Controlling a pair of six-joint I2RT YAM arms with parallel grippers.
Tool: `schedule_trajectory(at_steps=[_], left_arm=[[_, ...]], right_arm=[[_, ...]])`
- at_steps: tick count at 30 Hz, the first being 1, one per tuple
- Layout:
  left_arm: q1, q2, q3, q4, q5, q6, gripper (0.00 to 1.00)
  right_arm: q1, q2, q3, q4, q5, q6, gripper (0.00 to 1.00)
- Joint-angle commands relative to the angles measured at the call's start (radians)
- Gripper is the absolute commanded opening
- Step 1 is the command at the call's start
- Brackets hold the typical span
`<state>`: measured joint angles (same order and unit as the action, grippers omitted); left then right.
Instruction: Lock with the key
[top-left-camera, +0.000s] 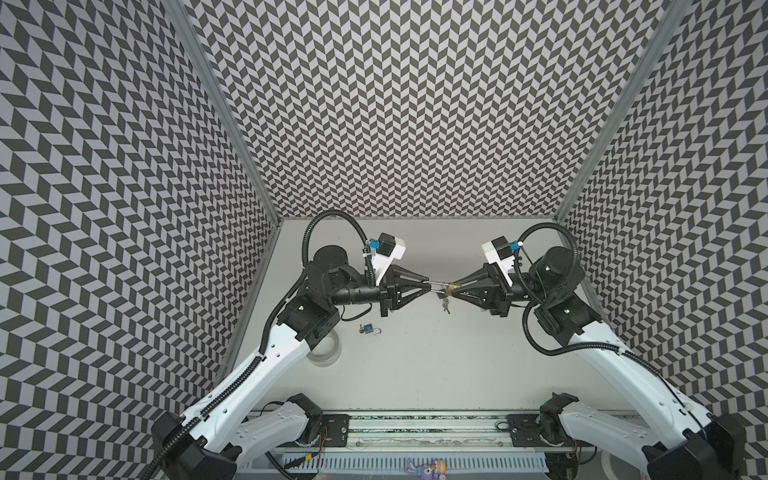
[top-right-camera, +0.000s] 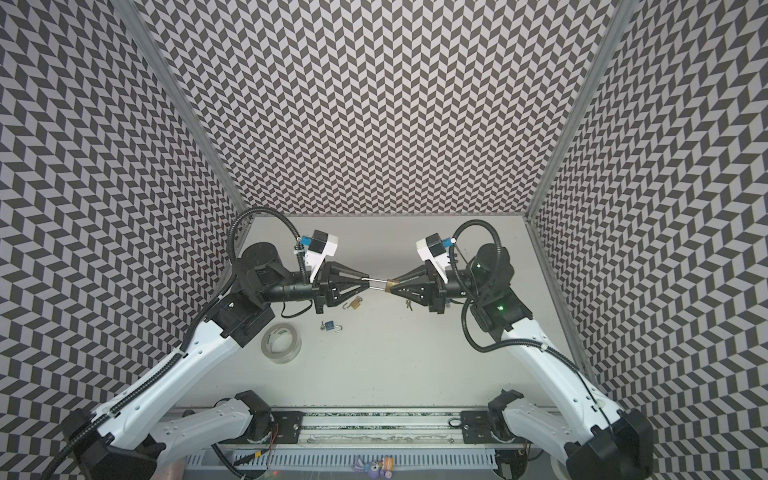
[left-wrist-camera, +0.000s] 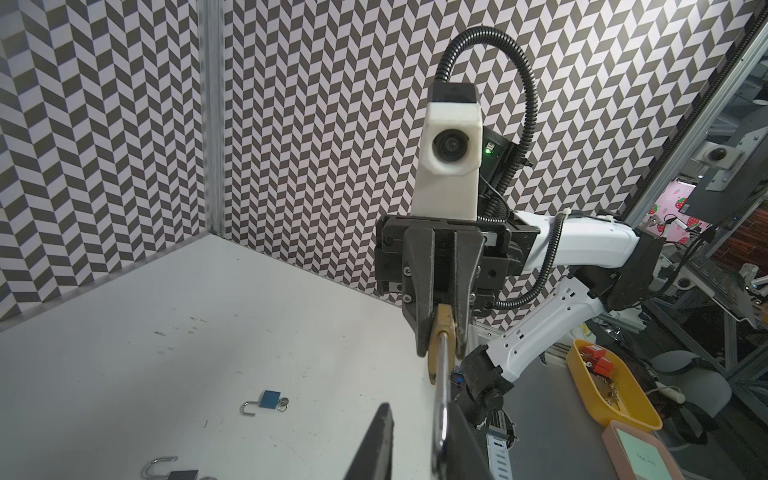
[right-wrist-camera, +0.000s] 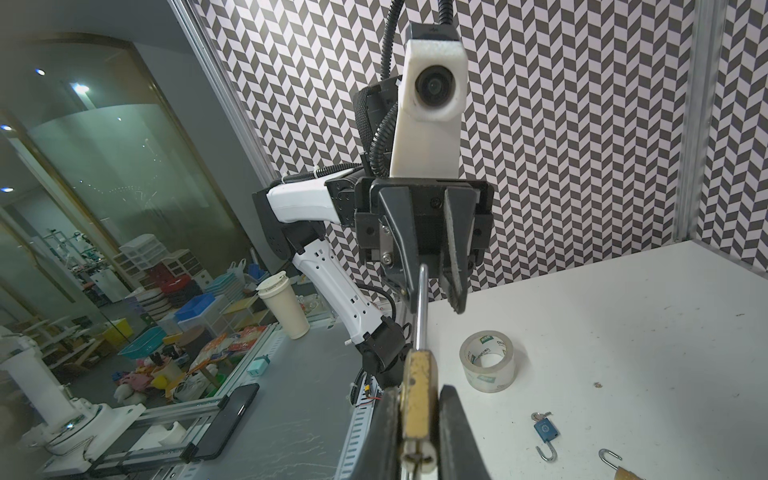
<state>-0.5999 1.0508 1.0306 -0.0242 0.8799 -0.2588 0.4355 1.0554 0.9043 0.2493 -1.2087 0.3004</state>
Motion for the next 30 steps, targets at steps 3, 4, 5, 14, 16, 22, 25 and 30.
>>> schedule_trajectory(at_steps=[3, 4, 5, 14, 16, 22, 25, 30], left_arm=[[-0.003, -0.022, 0.006, 0.0, -0.007, 0.015, 0.1], [-0.004, -0.025, 0.007, -0.002, -0.007, 0.016, 0.07], [-0.003, -0.026, 0.007, -0.002, -0.008, 0.019, 0.03], [-0.052, 0.0, 0.009, 0.002, 0.008, 0.027, 0.0], [-0.088, 0.019, 0.005, 0.014, 0.001, 0.025, 0.0], [-0.185, 0.068, -0.007, 0.03, -0.025, 0.024, 0.0], [-0.157, 0.024, -0.026, 0.015, -0.08, 0.032, 0.0], [0.005, -0.056, -0.053, 0.086, -0.019, -0.055, 0.0]], right_arm=[[0.003, 0.004, 0.022, 0.092, -0.026, 0.036, 0.0], [0.004, 0.007, 0.023, 0.095, -0.029, 0.038, 0.0], [0.006, 0.011, 0.024, 0.1, -0.033, 0.041, 0.0], [0.055, 0.035, 0.044, 0.093, 0.02, 0.003, 0.0], [0.089, 0.047, 0.056, 0.099, 0.058, -0.012, 0.0], [0.126, 0.077, 0.072, 0.204, 0.079, 0.032, 0.0], [0.122, 0.038, 0.064, 0.159, 0.141, -0.002, 0.0], [0.108, -0.035, -0.001, 0.142, 0.197, -0.034, 0.28]])
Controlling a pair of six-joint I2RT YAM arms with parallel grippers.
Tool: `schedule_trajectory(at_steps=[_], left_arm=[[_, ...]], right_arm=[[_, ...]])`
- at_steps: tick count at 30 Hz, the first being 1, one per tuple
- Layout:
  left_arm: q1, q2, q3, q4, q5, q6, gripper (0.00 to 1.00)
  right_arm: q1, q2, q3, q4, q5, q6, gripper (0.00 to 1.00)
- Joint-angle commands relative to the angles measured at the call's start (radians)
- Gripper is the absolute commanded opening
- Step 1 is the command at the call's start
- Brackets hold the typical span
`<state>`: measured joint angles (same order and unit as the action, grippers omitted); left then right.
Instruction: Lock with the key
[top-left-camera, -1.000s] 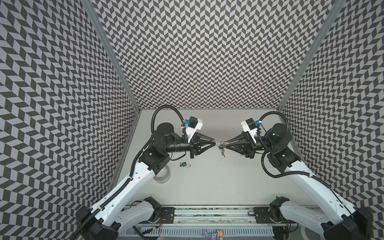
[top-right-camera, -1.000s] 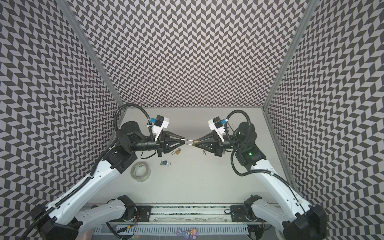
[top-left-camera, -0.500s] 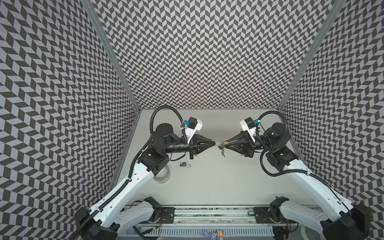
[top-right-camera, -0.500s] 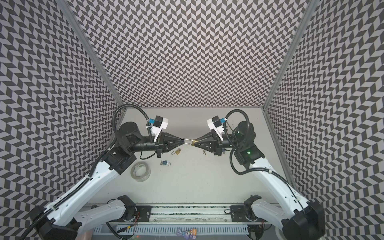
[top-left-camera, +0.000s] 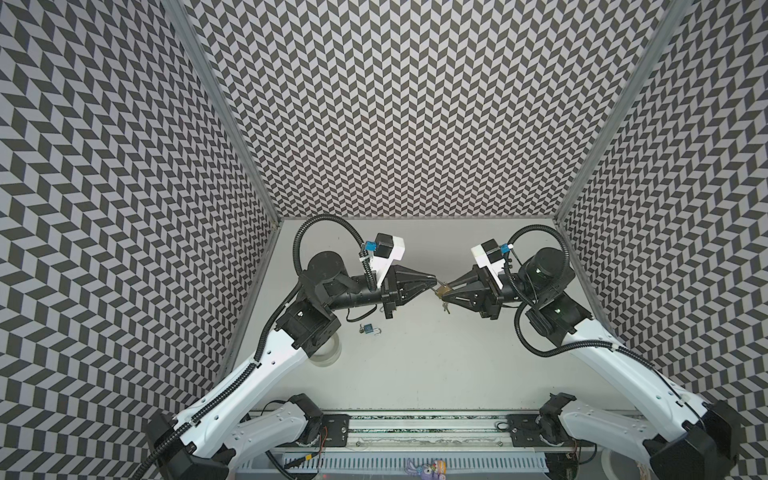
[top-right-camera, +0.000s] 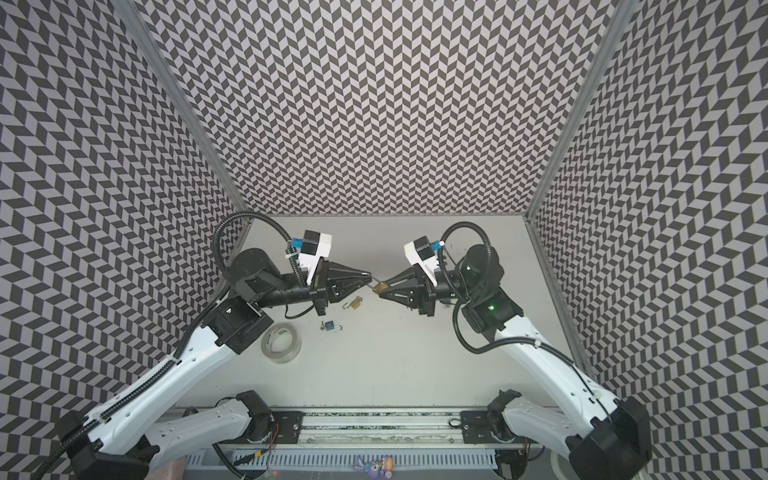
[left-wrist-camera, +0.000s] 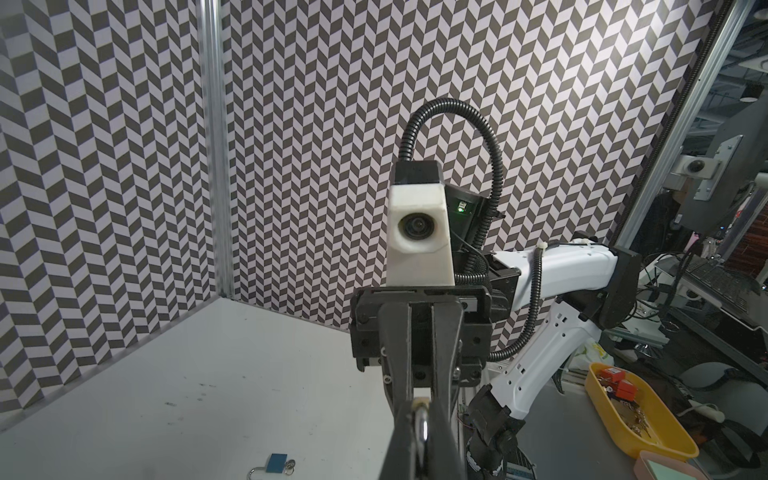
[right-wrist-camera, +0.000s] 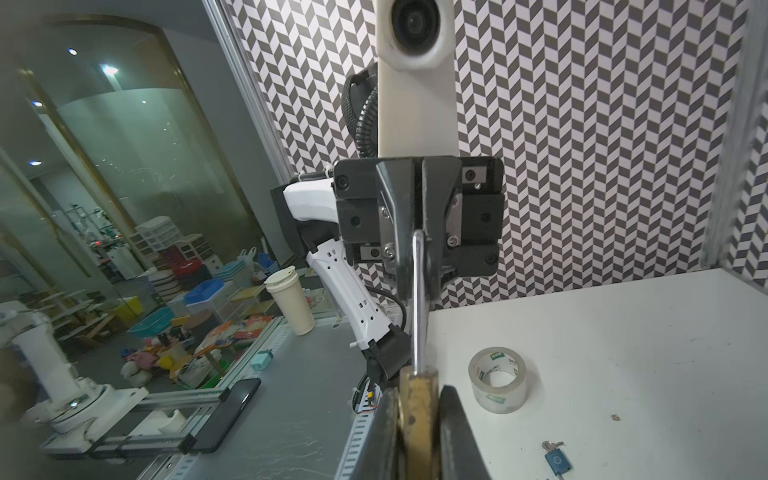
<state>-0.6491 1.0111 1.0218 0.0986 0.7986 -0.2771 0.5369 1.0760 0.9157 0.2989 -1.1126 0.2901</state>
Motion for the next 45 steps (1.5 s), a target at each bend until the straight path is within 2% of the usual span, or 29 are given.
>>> schedule_trajectory(at_steps=[1, 2, 3, 6, 10, 12, 16, 18, 21, 24, 28, 32, 45], left_arm=[[0.082, -0.03, -0.05, -0.01, 0.065, -0.063, 0.0], [0.099, -0.039, -0.057, 0.016, 0.072, -0.089, 0.0], [0.115, -0.047, -0.065, 0.053, 0.079, -0.112, 0.0], [0.134, -0.064, -0.095, 0.166, 0.068, -0.216, 0.0], [0.135, -0.074, -0.153, 0.33, 0.034, -0.338, 0.0], [0.135, -0.068, -0.183, 0.412, 0.034, -0.396, 0.0], [0.133, -0.061, -0.224, 0.506, 0.037, -0.455, 0.0], [0.131, -0.057, -0.224, 0.516, 0.042, -0.463, 0.0], [0.127, -0.055, -0.223, 0.518, 0.045, -0.464, 0.0], [0.126, -0.052, -0.223, 0.518, 0.048, -0.461, 0.0], [0.119, -0.042, -0.22, 0.52, 0.049, -0.461, 0.0], [0.108, -0.042, -0.212, 0.509, 0.048, -0.448, 0.0], [0.09, -0.019, -0.186, 0.48, 0.047, -0.424, 0.0]], right_arm=[[0.006, -0.068, -0.029, 0.09, 0.11, -0.026, 0.41], [0.005, -0.08, -0.043, 0.086, 0.124, -0.026, 0.52], [0.003, -0.096, -0.063, 0.085, 0.142, -0.028, 0.56], [-0.001, -0.139, -0.118, 0.097, 0.235, -0.006, 0.57], [-0.019, -0.155, -0.208, 0.23, 0.348, 0.156, 0.55], [-0.042, -0.127, -0.238, 0.34, 0.293, 0.262, 0.55], [-0.064, -0.041, -0.289, 0.696, 0.156, 0.534, 0.54], [-0.065, 0.002, -0.304, 0.862, 0.126, 0.664, 0.53], [-0.064, 0.069, -0.338, 1.148, 0.143, 0.868, 0.52], [-0.058, 0.135, -0.357, 1.355, 0.175, 0.981, 0.51], [-0.041, 0.208, -0.328, 1.469, 0.14, 1.045, 0.5], [-0.029, 0.228, -0.315, 1.433, 0.13, 1.034, 0.46], [0.024, 0.11, -0.226, 0.92, 0.118, 0.662, 0.41]])
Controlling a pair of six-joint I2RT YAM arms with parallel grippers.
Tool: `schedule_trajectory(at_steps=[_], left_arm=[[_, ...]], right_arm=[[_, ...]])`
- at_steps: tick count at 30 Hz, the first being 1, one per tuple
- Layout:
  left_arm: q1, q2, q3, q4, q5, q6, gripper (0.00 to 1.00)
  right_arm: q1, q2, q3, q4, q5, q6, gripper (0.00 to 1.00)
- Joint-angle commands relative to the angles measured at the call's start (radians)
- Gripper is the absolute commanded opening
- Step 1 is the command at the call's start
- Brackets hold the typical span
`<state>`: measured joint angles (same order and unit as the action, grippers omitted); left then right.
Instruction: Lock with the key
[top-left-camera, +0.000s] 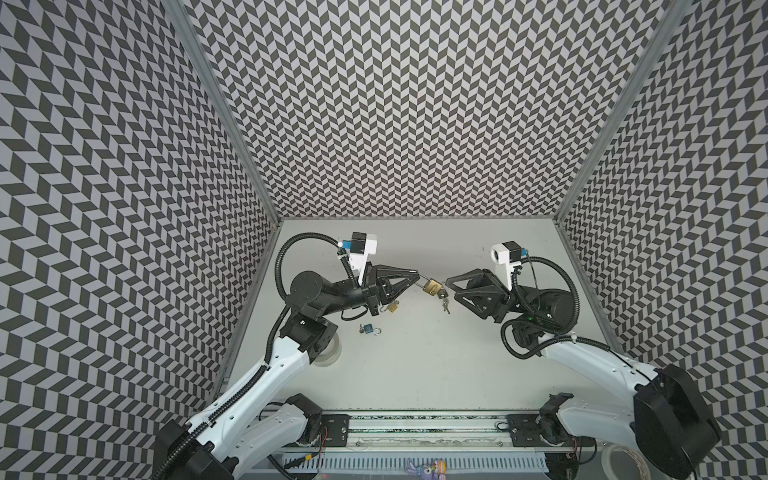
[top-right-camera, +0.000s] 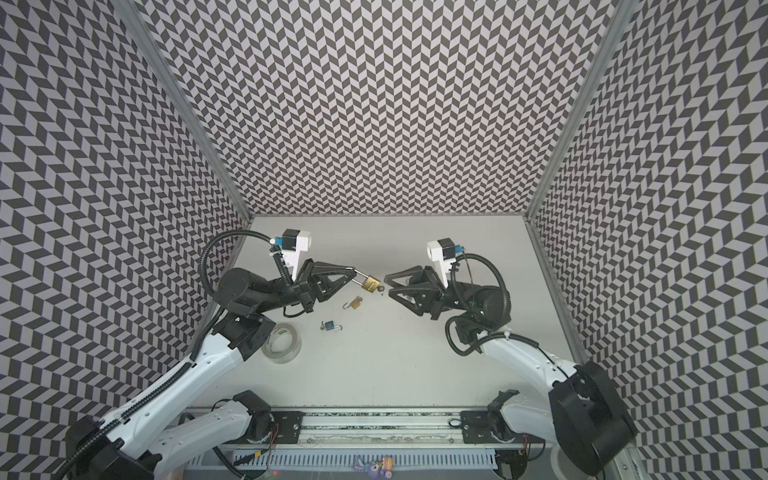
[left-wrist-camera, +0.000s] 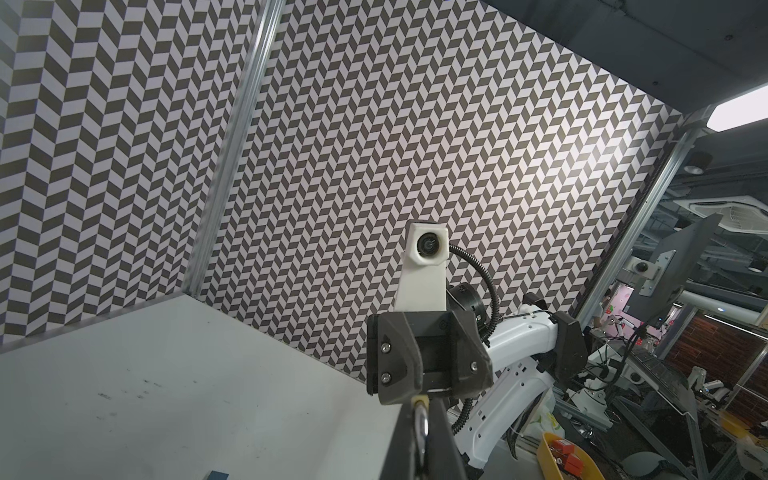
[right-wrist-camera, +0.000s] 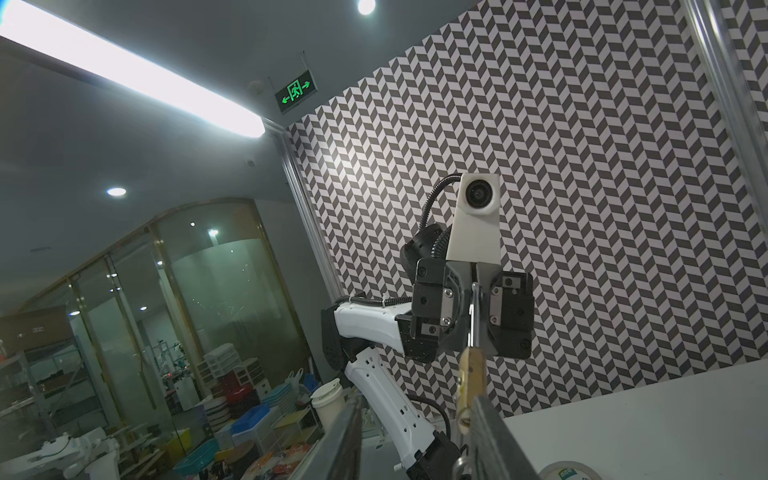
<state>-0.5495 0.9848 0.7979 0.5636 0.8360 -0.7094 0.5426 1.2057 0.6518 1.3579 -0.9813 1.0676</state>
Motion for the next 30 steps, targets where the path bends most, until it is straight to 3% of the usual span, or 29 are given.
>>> schedule_trajectory(at_steps=[1, 8, 14, 24, 30], left_arm=[[-0.012, 0.009, 0.041, 0.015, 0.009, 0.01, 0.0], [-0.022, 0.007, 0.038, 0.014, 0.005, 0.015, 0.0], [-0.019, -0.007, 0.043, -0.004, -0.006, 0.026, 0.0], [-0.019, -0.008, 0.041, -0.004, -0.007, 0.028, 0.0], [-0.02, -0.017, 0.034, -0.004, -0.013, 0.027, 0.0]], right_arm=[[0.022, -0.021, 0.048, -0.177, -0.019, -0.14, 0.41], [0.023, -0.051, 0.043, -0.261, 0.018, -0.199, 0.4], [0.022, -0.129, -0.03, -0.282, 0.156, -0.222, 0.39], [0.022, -0.097, -0.015, -0.311, 0.05, -0.225, 0.36], [0.022, -0.111, -0.043, -0.325, 0.063, -0.229, 0.33]])
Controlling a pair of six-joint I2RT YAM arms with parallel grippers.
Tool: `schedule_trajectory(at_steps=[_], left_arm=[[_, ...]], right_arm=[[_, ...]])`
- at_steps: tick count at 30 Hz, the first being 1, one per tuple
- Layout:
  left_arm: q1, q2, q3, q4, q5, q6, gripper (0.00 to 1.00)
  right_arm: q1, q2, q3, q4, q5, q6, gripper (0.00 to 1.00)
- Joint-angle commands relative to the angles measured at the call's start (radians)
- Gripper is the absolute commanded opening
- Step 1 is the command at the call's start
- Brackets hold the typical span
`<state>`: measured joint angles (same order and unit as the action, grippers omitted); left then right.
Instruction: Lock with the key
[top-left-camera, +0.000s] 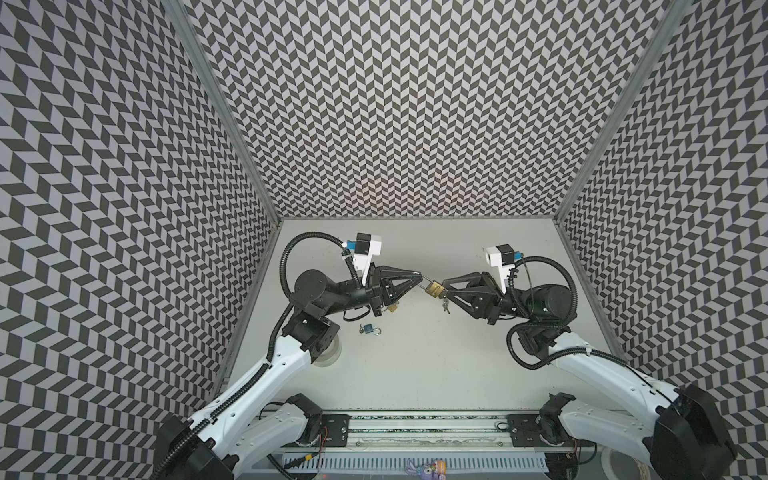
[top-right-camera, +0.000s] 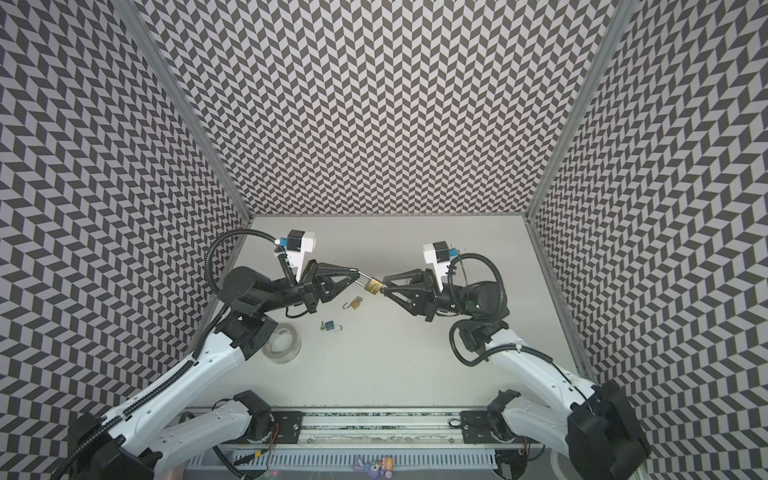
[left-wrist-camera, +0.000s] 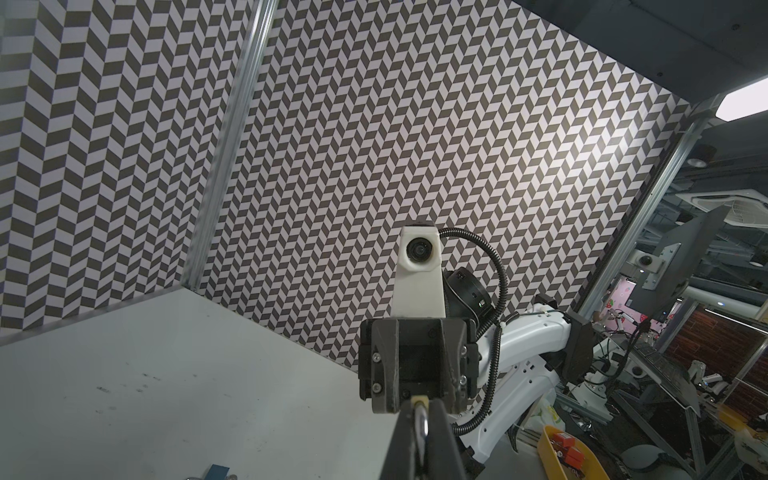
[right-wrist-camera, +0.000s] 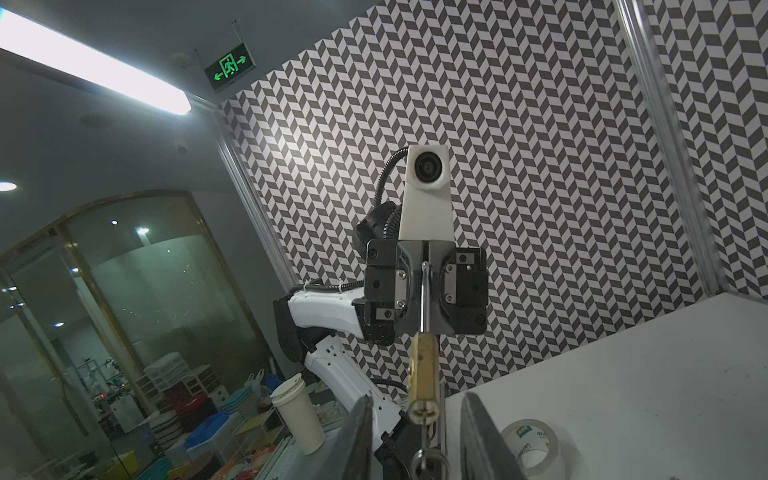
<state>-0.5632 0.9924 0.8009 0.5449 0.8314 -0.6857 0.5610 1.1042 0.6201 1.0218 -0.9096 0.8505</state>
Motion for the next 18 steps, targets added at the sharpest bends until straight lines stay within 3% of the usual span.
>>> schedule_trajectory(at_steps=[1, 18], left_arm=[[-0.006, -0.025, 0.031, 0.015, -0.009, 0.004, 0.0], [-0.006, -0.008, 0.04, 0.013, -0.015, 0.014, 0.0]], right_arm=[[0.005, -0.013, -0.011, 0.006, -0.007, -0.018, 0.31], [0.004, -0.016, 0.007, -0.018, -0.01, -0.042, 0.0]])
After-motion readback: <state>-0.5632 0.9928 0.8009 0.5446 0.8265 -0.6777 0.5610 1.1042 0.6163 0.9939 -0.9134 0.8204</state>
